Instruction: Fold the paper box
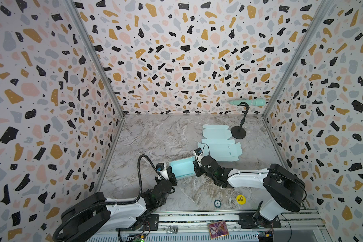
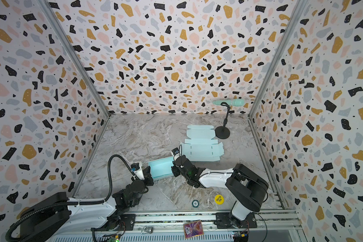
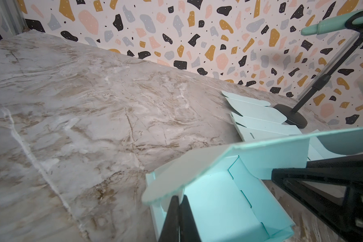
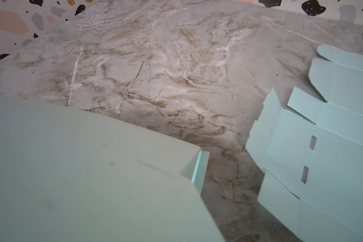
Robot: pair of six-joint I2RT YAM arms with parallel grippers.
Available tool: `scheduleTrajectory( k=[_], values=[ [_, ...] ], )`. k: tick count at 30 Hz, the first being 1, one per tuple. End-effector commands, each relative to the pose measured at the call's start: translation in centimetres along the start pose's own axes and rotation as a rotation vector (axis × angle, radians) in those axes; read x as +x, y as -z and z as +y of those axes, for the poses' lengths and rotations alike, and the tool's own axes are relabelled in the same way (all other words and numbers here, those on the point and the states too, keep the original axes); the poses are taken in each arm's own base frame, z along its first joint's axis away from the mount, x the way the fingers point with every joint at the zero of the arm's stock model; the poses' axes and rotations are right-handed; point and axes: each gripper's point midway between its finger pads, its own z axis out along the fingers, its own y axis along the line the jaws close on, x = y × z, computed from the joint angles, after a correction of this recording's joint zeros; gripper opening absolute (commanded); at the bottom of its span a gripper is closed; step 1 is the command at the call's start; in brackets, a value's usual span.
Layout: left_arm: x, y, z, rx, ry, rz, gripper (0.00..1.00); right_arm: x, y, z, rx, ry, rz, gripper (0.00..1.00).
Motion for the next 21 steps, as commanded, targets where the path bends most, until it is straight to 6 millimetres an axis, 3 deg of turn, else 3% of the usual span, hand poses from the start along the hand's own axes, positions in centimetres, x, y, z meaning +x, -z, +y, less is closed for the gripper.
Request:
scheduleTrajectory(
  k=[1,7,13,21],
  values=[
    [-0.2,0.3,-1.4,0.064,0.081,-0.002,0.00,0.2,0.4,2.1,-0.059,0.031,-0.004,0.13],
    [-0.9,-0.1,-2.1,0.037,0.147,0.020,0.00,0.4,0.4,2.0,-0.039,0.044,-0.011,0.13],
    [0.6,-0.3,-1.1,0.000,0.143,0.049,0.00,1.0,0.2,1.9,-0.013,0.073,-0.006,0.13],
    [1.4,-0.2,-1.3,0.003,0.170,0.079,0.00,1.2,0.4,2.5,0.014,0.112,-0.014,0.13]
  ],
)
